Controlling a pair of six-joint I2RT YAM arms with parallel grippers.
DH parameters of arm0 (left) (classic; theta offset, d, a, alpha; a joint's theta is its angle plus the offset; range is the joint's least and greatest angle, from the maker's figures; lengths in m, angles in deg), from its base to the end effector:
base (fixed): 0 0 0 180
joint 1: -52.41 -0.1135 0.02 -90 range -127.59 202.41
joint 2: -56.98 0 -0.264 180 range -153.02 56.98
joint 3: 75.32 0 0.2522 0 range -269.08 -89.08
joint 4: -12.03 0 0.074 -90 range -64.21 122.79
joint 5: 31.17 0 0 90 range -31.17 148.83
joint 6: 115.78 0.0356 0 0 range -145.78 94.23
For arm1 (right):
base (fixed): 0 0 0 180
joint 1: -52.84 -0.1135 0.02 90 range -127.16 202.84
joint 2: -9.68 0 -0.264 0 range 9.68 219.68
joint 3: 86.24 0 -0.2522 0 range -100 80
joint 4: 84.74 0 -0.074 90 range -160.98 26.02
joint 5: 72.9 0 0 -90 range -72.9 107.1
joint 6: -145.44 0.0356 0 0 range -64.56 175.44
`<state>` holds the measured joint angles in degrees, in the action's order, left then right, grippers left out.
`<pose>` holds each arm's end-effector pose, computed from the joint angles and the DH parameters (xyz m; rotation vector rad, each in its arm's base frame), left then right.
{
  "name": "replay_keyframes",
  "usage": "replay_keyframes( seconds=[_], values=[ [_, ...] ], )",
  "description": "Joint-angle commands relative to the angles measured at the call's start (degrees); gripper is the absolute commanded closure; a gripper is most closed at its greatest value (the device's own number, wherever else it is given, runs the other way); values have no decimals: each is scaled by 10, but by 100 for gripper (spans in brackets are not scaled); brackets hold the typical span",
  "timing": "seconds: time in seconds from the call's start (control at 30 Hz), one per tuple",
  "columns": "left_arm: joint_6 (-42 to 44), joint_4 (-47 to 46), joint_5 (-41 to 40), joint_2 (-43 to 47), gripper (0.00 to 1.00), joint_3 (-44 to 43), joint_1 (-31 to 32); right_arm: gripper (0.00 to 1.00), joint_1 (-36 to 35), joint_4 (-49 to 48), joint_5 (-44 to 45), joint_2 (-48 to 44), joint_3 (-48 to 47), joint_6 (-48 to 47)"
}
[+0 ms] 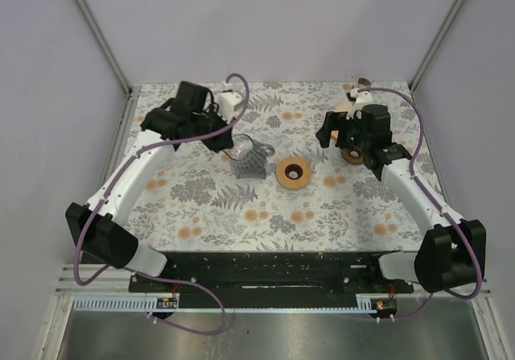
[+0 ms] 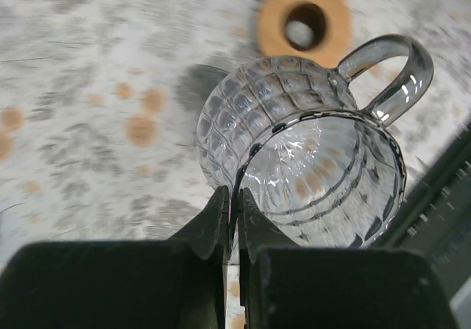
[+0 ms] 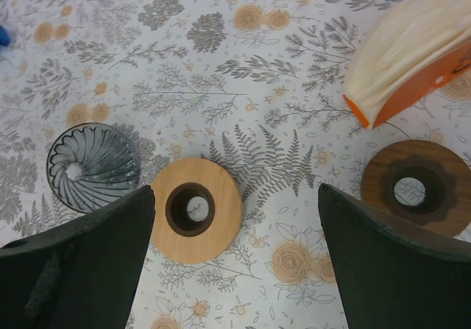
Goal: Place the coffee filter in the dripper
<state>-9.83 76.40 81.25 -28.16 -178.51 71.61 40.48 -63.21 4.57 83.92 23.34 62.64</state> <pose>0.2895 -0.1152 0.3774 0.8866 2.1817 -0.4918 0.2897 0.0714 0.3042 -0.2316 2.0159 0.4366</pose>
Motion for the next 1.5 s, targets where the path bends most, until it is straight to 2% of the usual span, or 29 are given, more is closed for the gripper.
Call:
replay_keyframes(
  seconds=[0.0, 0.17, 0.37, 0.57, 0.77, 0.93, 1.13, 1.37, 1.47],
  values=[
    [-58, 0, -11, 25, 100, 39, 104, 1, -5, 22, 85, 11, -34, 25],
    [-111, -45, -49, 14, 100, 75, 196, 1, -4, 43, 110, 19, -46, 52],
    [-119, -89, -52, -36, 100, 136, 282, 0, -4, 64, 117, 13, -47, 52],
    [-134, -145, -118, -79, 100, 159, 284, 1, -4, 58, 112, 11, -32, 74],
    [-147, -191, -161, -92, 100, 165, 284, 6, -24, 95, 81, 76, -59, 80],
    [-151, -208, -171, -107, 100, 182, 283, 12, -62, 114, 83, 143, -87, 78],
    [-157, -220, -185, -120, 100, 187, 275, 13, -94, 167, 87, 237, -148, 76],
    [-175, -234, -188, -110, 100, 206, 274, 14, -108, 204, 119, 283, -172, 65],
    [-174, -237, -195, -111, 100, 211, 275, 17, -111, 209, 103, 299, -173, 61]
  ],
)
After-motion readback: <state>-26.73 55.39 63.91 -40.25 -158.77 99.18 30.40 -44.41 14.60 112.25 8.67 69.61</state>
